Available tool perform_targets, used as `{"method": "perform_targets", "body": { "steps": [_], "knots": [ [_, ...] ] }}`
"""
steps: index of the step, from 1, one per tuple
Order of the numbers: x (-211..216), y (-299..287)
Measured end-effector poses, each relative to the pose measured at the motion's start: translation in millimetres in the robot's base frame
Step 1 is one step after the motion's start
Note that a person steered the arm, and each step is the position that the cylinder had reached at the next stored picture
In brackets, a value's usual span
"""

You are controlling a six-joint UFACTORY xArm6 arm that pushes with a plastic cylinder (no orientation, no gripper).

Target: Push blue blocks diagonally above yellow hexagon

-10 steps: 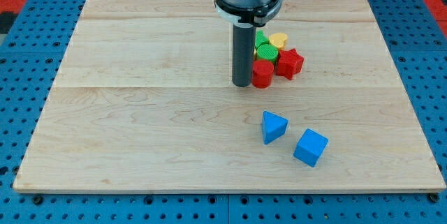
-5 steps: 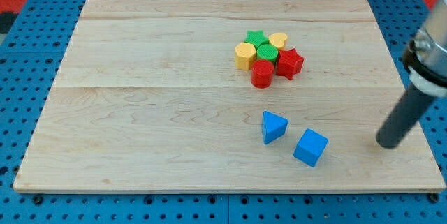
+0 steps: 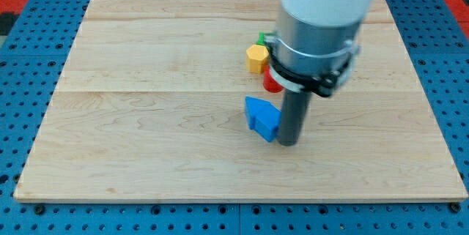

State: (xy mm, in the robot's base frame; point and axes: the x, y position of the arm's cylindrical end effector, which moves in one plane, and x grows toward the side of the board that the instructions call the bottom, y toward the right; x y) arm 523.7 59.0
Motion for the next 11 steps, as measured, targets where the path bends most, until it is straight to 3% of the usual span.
{"method": "perform_targets", "body": {
  "steps": [2,7,9,11],
  "knots": [
    [-32,-70],
    [-151,-68],
    [-152,-39],
    [-176,-111]
  ]
}}
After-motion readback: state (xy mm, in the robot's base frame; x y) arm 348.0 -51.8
